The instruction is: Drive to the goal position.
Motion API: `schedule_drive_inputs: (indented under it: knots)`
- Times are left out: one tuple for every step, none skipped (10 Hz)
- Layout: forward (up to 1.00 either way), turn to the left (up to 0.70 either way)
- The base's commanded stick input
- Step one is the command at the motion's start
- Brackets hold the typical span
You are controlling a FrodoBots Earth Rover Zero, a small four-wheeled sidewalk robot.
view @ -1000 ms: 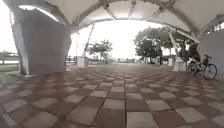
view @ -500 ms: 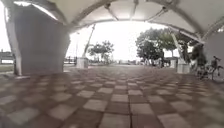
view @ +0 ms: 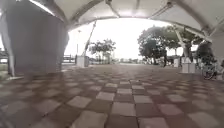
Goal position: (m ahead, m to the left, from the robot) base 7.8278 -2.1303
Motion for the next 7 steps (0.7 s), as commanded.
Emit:
schedule_drive_inputs:
  knots:
    - [0.85,0.00]
    - [0.85,0.00]
    - [0.85,0.00]
    - [0.85,-0.03]
    - [0.85,-0.12]
    - [0.85,-0.32]
    - [0.85,-0.34]
